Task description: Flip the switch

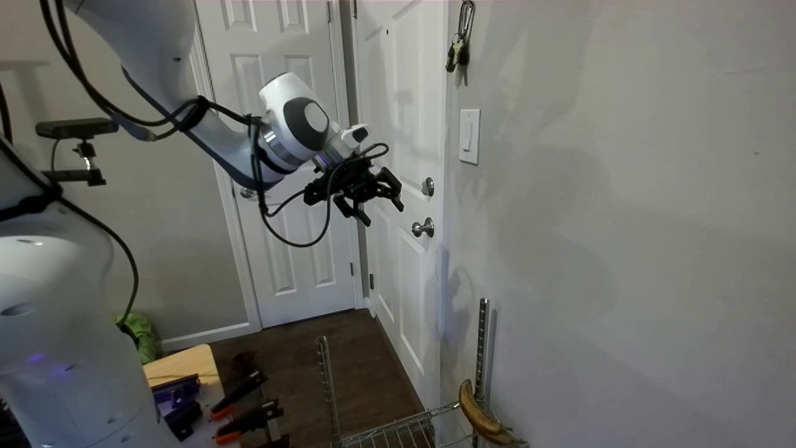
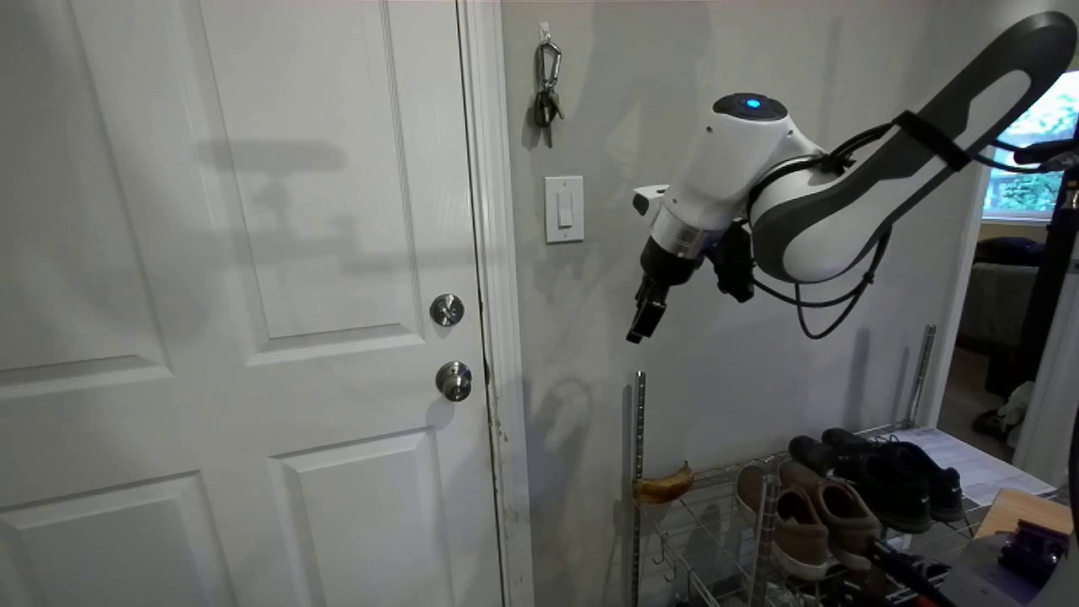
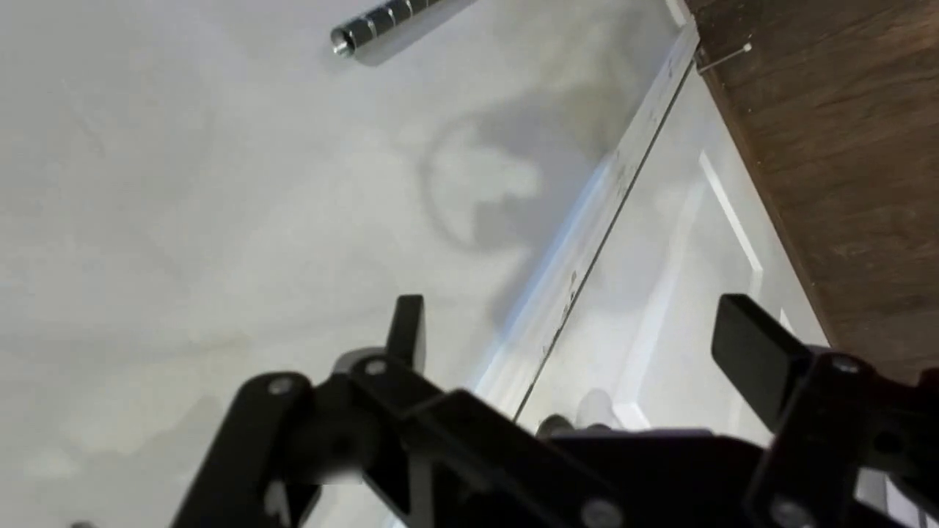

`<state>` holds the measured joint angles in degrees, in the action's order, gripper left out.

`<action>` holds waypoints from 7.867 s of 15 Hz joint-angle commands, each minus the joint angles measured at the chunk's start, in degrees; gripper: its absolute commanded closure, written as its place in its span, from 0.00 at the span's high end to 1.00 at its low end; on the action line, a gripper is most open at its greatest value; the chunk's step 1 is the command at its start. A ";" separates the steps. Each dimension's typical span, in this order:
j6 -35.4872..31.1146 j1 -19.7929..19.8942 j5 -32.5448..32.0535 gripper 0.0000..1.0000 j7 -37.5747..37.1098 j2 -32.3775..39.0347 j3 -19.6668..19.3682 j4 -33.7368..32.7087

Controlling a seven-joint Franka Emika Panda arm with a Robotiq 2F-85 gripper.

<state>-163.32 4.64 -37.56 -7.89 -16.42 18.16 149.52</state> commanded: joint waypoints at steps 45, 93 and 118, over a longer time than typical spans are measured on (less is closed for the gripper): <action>25.88 -12.10 -26.31 1.00 -32.75 20.55 -3.31 -35.15; 22.03 -12.53 -15.69 1.00 -6.30 26.90 -10.99 -44.78; 15.36 -13.09 -16.54 1.00 -14.38 14.87 -10.60 -24.52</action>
<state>-148.03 -8.93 -54.31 -22.48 -1.53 7.06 125.05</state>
